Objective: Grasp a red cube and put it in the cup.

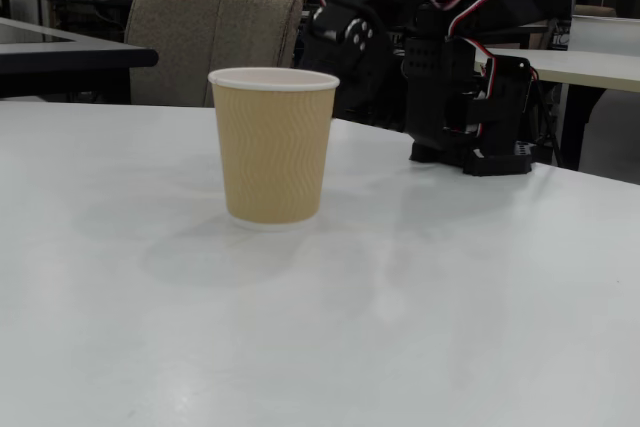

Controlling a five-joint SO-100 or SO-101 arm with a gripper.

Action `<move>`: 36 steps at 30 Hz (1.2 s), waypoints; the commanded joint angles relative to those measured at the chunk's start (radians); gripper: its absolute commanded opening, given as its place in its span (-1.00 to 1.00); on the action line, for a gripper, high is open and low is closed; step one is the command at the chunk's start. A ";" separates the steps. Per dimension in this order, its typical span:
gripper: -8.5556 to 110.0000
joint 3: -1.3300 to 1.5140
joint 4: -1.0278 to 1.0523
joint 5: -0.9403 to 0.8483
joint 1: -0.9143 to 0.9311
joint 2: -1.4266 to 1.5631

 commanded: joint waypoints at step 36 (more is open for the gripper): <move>-0.85 0.181 0.038 0.261 -0.005 0.204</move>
